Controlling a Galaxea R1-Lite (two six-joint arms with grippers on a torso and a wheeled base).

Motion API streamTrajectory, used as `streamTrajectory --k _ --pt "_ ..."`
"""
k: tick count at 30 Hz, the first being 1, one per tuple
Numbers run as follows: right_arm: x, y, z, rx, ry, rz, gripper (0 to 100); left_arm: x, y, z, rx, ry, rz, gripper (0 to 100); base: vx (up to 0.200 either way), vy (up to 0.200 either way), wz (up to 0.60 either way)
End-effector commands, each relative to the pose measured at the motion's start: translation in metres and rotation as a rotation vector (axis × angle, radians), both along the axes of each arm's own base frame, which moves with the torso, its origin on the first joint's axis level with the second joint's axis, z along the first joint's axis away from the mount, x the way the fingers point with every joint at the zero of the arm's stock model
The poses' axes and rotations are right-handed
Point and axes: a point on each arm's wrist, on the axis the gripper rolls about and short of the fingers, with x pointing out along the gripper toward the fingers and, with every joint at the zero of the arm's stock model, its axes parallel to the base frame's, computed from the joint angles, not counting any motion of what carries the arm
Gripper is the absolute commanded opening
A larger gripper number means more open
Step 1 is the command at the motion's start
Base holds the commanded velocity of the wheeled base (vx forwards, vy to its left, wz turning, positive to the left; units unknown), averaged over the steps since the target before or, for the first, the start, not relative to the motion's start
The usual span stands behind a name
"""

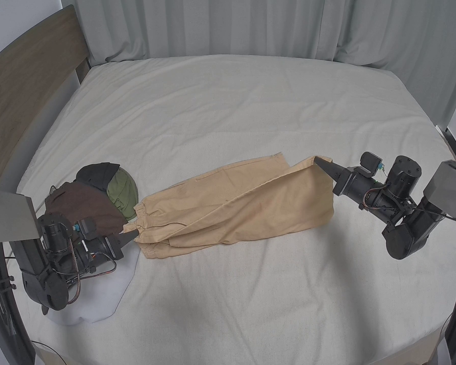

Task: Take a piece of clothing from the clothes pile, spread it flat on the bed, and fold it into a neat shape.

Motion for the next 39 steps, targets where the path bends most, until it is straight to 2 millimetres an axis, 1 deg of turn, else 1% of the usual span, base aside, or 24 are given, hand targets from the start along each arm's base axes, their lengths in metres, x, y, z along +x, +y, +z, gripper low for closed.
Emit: streamTrajectory --k 1,4,11,13,17,21,23,27,32,33,39 --pt "0.01 0.004 -0.001 0.003 -0.014 0.003 0 0.001 0.0 0.0 0.001 -0.001 0.005 0 0.0 0.0 0.0" --pt "0.015 0.005 0.005 0.008 -0.04 0.004 0 0.003 0.0 -0.001 0.001 -0.006 0.005 0 0.0 0.0 0.0" --pt "0.026 0.008 0.007 0.007 -0.032 0.003 0 0.003 0.0 -0.001 0.001 -0.004 0.005 0 0.0 0.0 0.0" --pt "0.033 0.009 0.01 0.011 -0.052 0.004 0 0.003 0.0 -0.002 0.0 0.0 0.005 0 0.0 0.0 0.0" --pt "0.036 0.01 0.009 0.008 -0.038 0.003 0 0.004 0.0 -0.003 0.0 0.001 0.006 0 0.0 0.0 0.0" --pt "0.039 0.014 0.014 0.014 -0.062 0.007 0 0.004 0.0 -0.003 -0.001 0.004 0.007 0 0.0 0.0 0.0" --pt "0.045 0.013 0.012 0.012 -0.05 0.003 0 0.005 -0.001 -0.004 -0.012 0.01 0.008 0 0.0 0.0 0.0" --pt "0.048 0.014 0.013 0.012 -0.046 0.0 0 0.008 -0.001 -0.003 -0.016 0.007 0.032 0 0.0 0.0 0.0" --pt "0.058 0.014 -0.001 0.008 -0.027 -0.003 0 0.009 -0.004 -0.003 -0.015 0.003 0.03 0 0.0 0.0 0.0" --pt "0.062 0.014 -0.003 0.009 -0.03 -0.006 0 0.01 -0.005 -0.004 -0.017 0.006 0.029 0 0.0 0.0 0.0" --pt "0.076 0.014 -0.011 0.016 -0.042 -0.038 0 0.017 -0.009 -0.012 -0.012 0.019 0.059 0 0.0 0.0 0.0"
